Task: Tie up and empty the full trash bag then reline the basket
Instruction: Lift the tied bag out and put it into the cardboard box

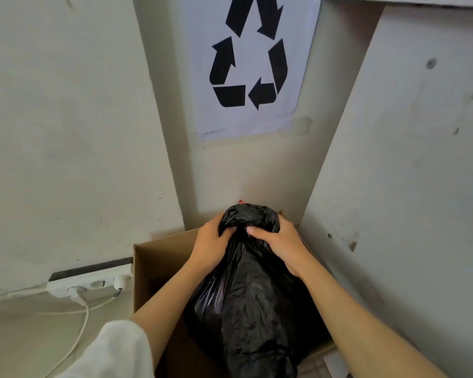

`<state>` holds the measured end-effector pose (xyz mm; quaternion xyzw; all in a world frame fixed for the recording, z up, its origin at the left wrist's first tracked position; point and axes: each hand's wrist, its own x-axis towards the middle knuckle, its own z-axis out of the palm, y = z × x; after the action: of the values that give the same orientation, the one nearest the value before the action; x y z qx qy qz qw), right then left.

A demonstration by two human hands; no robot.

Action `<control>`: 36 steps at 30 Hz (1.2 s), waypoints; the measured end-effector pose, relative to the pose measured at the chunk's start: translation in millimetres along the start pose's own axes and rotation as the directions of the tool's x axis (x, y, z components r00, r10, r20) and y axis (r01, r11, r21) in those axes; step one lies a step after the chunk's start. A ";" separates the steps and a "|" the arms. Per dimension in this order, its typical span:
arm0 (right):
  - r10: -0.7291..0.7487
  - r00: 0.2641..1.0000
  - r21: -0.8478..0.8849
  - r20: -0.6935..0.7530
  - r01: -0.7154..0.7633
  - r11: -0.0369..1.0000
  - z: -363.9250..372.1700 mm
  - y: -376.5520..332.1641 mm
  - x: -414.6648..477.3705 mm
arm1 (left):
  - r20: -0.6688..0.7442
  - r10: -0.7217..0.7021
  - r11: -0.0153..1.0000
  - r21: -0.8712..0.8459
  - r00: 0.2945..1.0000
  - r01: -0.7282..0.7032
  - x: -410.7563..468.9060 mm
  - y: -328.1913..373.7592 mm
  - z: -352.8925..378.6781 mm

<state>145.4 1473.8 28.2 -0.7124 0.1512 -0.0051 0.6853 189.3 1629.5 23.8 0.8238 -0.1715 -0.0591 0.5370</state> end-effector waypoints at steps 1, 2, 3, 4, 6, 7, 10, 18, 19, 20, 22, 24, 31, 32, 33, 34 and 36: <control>0.021 0.997 -0.042 0.071 -0.018 0.999 -2.3 0.5 1.8 | 0.020 -0.017 1.000 -0.005 1.000 0.017 -0.2 -1.5 -2.5; 0.042 0.991 -0.103 0.125 -0.029 0.994 -4.4 2.3 4.7 | 0.039 -0.038 0.999 -0.010 0.998 0.038 -0.5 -2.3 -5.5; 0.065 0.984 -0.167 0.164 -0.038 0.985 -5.3 3.9 6.5 | 0.056 -0.065 0.997 -0.028 0.996 0.066 -1.7 -4.3 -9.2; 0.094 0.976 -0.221 0.199 -0.049 0.974 -4.6 6.5 7.7 | 0.070 -0.093 0.994 -0.058 0.993 0.097 -4.9 -7.3 -13.1; 0.148 0.948 -0.304 0.283 -0.058 0.951 2.7 11.7 7.6 | 0.058 -0.154 0.983 -0.090 0.986 0.159 -18.6 -16.3 -22.6; 0.171 0.932 -0.350 0.319 -0.052 0.935 8.2 13.0 6.7 | 0.019 -0.176 0.981 -0.080 0.984 0.177 -28.3 -24.1 -28.3; 0.231 0.892 -0.472 0.387 -0.024 0.882 23.9 12.3 6.8 | -0.201 -0.153 0.976 0.120 0.967 0.180 -63.4 -59.5 -50.6; 0.160 0.959 -0.947 0.233 0.186 0.264 60.9 11.7 0.8 | -0.392 -0.300 0.903 0.178 0.870 0.391 -100.6 -100.5 -68.7; 0.100 0.977 -0.961 0.186 0.160 0.227 62.8 10.3 1.2 | -0.382 -0.339 0.910 0.098 0.860 0.402 -100.0 -102.6 -69.0; 0.066 0.986 -0.969 0.151 0.134 0.209 63.2 9.1 1.6 | -0.381 -0.372 0.908 0.041 0.846 0.417 -100.5 -105.3 -70.0; 0.065 0.991 -0.953 0.120 0.097 0.287 61.7 2.0 0.2 | -0.384 -0.427 0.892 -0.035 0.818 0.450 -104.0 -109.2 -71.7; 0.073 0.996 -0.888 0.046 0.007 0.459 55.1 -12.5 -1.2 | -0.386 -0.435 0.889 -0.040 0.813 0.456 -106.4 -107.8 -72.2; -0.004 0.963 -0.437 -0.271 -0.120 0.891 30.2 -68.2 -8.4 | -0.421 -0.421 0.896 -0.057 0.803 0.440 -97.9 -100.4 -73.4; -0.067 0.953 -0.465 -0.296 -0.083 0.881 32.0 -70.8 -8.3 | -0.422 -0.425 0.896 -0.068 0.801 0.440 -96.7 -98.8 -74.0; -0.138 0.941 -0.519 -0.310 -0.046 0.853 36.4 -73.0 -10.8 | -0.420 -0.440 0.890 -0.089 0.794 0.447 -95.6 -97.9 -75.1; -0.217 0.925 -0.597 -0.311 -0.013 0.802 41.4 -71.3 -11.4 | -0.417 -0.459 0.883 -0.116 0.784 0.455 -94.4 -98.7 -76.4; -0.328 0.911 -0.753 -0.250 0.030 0.657 56.8 -59.1 -16.1 | -0.378 -0.505 0.863 -0.207 0.776 0.461 -92.8 -102.7 -79.2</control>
<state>154.5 1533.6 85.7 -0.9243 0.1924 -0.1447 0.2962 147.4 1767.4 -44.3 0.8043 0.1687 -0.0251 0.5693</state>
